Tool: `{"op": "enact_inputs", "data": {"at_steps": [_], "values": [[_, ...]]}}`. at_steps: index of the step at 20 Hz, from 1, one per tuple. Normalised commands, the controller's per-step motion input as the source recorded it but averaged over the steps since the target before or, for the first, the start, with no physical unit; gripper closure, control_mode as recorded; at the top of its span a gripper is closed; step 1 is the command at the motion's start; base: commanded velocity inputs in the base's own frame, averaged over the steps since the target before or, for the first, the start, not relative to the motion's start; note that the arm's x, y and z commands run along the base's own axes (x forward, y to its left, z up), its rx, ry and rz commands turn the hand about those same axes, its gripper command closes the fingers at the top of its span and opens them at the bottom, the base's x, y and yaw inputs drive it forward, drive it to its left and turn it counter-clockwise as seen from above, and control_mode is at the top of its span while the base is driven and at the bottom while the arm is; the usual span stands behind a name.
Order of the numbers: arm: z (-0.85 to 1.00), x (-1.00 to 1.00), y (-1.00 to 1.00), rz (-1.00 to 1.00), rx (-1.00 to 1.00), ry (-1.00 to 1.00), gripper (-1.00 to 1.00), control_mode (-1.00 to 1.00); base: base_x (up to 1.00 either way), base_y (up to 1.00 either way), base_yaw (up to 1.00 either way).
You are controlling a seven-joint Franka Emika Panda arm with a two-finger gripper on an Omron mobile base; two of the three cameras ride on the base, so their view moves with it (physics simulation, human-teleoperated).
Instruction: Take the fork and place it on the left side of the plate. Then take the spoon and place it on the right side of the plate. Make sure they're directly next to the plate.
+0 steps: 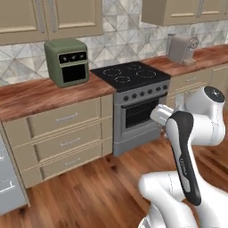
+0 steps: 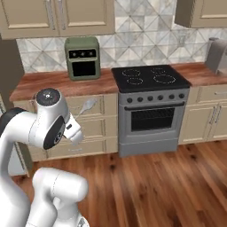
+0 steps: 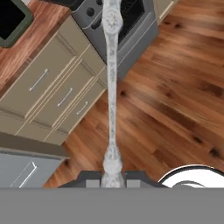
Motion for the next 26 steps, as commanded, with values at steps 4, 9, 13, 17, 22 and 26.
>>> {"op": "enact_inputs", "data": {"at_steps": [4,9,13,17,22,26], "values": [[0.0,0.0,0.0,0.0,0.0,0.0,1.0,1.0,-1.0,0.63,-0.06],[0.0,0.0,0.0,0.0,0.0,0.0,1.0,1.0,-1.0,0.62,-0.07],[0.0,0.0,0.0,0.0,0.0,0.0,1.0,1.0,-1.0,0.62,-0.07],[0.0,0.0,0.0,0.0,0.0,0.0,1.0,1.0,-1.0,0.56,-0.07],[0.0,0.0,0.0,0.0,0.0,0.0,1.0,1.0,-1.0,0.42,-0.12],[0.0,0.0,0.0,0.0,0.0,0.0,1.0,1.0,-1.0,0.24,-0.18]]}}
